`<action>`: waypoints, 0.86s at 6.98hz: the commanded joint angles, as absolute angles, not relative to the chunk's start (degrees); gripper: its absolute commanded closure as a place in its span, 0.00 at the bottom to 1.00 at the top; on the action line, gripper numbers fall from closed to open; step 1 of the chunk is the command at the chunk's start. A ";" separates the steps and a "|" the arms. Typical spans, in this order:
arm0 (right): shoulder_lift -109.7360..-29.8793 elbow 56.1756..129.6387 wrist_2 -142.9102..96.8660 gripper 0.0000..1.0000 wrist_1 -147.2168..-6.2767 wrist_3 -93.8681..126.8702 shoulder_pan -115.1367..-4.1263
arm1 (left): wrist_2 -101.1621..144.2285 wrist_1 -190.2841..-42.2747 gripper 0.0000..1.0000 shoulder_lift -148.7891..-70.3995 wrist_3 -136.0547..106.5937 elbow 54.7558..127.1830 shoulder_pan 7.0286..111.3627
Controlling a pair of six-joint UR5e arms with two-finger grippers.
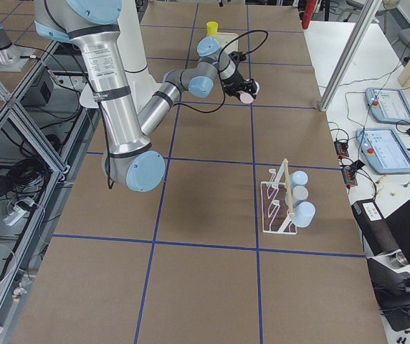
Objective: Transfer IKEA cup to right arm and place on rack
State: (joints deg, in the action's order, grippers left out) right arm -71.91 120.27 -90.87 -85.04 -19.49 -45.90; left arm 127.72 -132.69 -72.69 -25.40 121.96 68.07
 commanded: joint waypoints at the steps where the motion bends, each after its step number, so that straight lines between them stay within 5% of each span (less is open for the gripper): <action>1: -74.95 123.22 -90.62 1.00 -99.70 -44.88 -56.81 | 128.06 -132.80 0.00 -72.51 -25.05 121.64 68.47; 6: -85.16 120.07 -75.96 1.00 -99.41 -78.30 -63.11 | 128.06 -133.33 0.00 -72.86 -26.81 121.38 68.38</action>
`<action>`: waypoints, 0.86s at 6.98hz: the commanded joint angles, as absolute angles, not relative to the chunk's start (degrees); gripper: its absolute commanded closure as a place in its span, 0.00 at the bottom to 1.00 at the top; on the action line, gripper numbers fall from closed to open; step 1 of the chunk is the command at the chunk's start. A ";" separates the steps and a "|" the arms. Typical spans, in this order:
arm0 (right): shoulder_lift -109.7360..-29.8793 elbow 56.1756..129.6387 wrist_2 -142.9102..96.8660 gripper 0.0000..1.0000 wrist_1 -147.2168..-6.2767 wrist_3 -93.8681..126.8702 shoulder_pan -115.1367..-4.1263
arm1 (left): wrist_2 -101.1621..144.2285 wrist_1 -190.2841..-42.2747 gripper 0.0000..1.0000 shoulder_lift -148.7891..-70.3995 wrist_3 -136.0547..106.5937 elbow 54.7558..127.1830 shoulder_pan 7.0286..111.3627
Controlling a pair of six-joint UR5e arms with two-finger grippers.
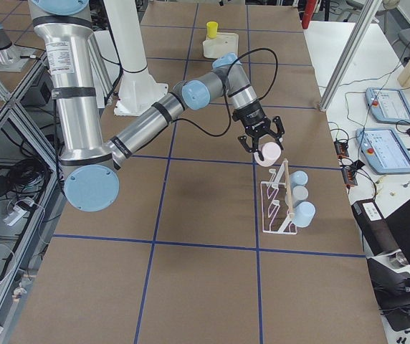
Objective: Transfer IKEA cup to right arm and place on rack
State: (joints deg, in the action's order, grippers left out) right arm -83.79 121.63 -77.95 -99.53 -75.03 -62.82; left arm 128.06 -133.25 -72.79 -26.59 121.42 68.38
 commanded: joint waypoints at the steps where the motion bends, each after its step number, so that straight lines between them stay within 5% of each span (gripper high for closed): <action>1: -85.95 118.67 -73.59 1.00 -96.45 -79.35 -63.11 | 128.06 -133.33 0.00 -72.86 -26.89 121.38 68.38; 3: -89.64 110.35 -72.25 1.00 -78.14 -79.45 -63.11 | 128.06 -133.33 0.00 -72.86 -26.89 121.46 68.38; 6: -88.59 105.38 -69.62 1.00 -73.92 -78.49 -61.10 | 128.06 -133.33 0.00 -72.86 -26.89 121.38 68.38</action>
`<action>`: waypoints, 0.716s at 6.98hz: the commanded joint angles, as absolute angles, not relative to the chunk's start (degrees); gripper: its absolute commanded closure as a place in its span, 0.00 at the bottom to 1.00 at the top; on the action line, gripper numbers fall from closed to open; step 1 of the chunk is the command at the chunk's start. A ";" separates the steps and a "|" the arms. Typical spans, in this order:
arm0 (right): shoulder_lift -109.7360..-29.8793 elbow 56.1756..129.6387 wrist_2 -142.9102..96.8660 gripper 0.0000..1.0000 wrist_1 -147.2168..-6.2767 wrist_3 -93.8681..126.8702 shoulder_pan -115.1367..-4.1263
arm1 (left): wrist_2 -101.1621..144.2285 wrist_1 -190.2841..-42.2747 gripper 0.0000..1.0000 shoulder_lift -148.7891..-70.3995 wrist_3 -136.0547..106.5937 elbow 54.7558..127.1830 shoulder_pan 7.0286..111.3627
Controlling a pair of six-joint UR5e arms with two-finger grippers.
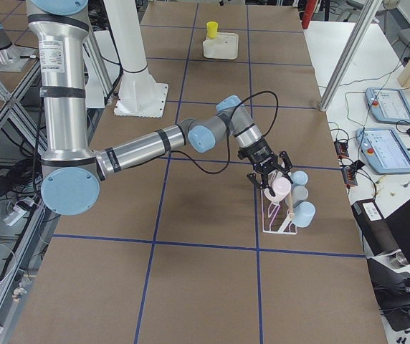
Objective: Transfer IKEA cup to right arm and place on rack
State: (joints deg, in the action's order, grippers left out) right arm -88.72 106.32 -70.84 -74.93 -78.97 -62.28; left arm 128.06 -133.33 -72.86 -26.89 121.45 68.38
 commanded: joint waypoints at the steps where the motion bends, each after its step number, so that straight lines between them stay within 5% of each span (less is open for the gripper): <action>1: -88.59 104.86 -69.00 1.00 -73.92 -78.14 -60.30 | 128.06 -133.33 0.00 -72.95 -26.89 121.38 68.38; 5: -88.51 101.96 -68.82 1.00 -73.56 -77.61 -59.68 | 128.06 -133.33 0.00 -72.95 -26.89 121.46 68.38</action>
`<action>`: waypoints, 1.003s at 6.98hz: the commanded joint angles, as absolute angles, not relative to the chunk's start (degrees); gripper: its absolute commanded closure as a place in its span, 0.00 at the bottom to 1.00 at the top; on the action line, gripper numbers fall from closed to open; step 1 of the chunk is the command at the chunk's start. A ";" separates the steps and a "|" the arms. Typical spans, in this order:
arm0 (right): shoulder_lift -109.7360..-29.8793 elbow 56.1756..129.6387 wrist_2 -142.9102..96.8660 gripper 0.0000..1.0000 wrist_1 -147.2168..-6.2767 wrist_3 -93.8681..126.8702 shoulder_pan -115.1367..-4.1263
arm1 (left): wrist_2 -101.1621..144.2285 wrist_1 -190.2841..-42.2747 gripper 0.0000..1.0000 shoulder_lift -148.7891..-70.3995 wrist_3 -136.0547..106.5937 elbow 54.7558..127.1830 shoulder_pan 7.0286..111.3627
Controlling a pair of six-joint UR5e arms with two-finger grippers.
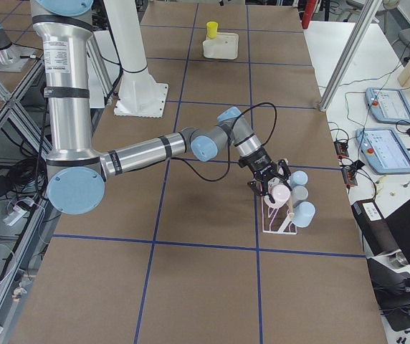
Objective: Transfer IKEA cup to right arm and place on rack
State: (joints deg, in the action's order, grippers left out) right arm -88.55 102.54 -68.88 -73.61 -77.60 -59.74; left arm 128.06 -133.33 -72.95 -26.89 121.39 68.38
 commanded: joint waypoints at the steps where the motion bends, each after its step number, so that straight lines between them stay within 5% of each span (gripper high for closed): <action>1: -88.51 101.69 -68.73 1.00 -73.56 -77.52 -59.33 | 128.06 -133.33 0.00 -72.95 -26.89 121.46 68.38; 5: -86.92 99.14 -67.76 0.97 -73.56 -77.69 -58.54 | 128.06 -133.33 0.00 -72.95 -26.89 121.46 68.38; 7: -86.92 98.70 -67.68 0.84 -73.56 -77.69 -58.01 | 128.06 -133.33 0.00 -72.95 -26.89 121.38 68.38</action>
State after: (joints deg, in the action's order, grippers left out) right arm -86.95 98.93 -67.75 -73.56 -77.64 -58.27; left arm 128.06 -133.33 -72.95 -26.89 121.45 68.38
